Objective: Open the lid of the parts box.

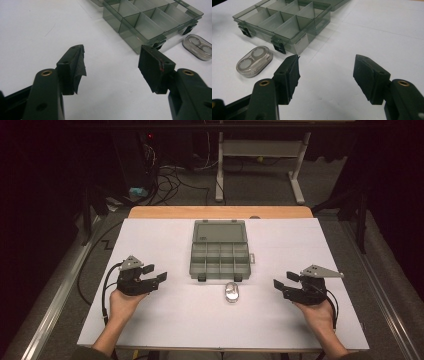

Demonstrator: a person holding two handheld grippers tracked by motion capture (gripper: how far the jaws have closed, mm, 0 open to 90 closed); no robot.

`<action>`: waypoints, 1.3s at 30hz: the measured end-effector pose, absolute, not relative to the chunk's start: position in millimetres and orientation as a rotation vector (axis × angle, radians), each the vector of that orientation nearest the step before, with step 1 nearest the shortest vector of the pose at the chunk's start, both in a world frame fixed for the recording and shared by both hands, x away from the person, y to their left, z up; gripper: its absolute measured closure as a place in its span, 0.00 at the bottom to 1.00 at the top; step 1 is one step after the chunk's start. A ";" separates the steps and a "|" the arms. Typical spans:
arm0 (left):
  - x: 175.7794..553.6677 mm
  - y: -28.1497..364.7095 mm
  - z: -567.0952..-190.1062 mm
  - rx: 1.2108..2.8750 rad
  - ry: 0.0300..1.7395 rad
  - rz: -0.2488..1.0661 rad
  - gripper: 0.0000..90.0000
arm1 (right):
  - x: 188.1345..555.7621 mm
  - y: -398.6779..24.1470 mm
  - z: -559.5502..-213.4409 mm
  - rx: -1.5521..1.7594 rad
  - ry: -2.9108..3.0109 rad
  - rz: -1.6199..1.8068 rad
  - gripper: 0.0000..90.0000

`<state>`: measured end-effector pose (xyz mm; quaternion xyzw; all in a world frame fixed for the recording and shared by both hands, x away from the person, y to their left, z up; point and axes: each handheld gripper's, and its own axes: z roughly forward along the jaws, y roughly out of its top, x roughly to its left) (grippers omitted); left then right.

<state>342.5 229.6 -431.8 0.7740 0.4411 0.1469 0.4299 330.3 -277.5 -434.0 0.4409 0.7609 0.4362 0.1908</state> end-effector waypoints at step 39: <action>304.5 246.9 -442.5 1.844 1.125 0.456 0.37 | 289.2 -313.3 -449.5 1.283 2.005 1.309 0.35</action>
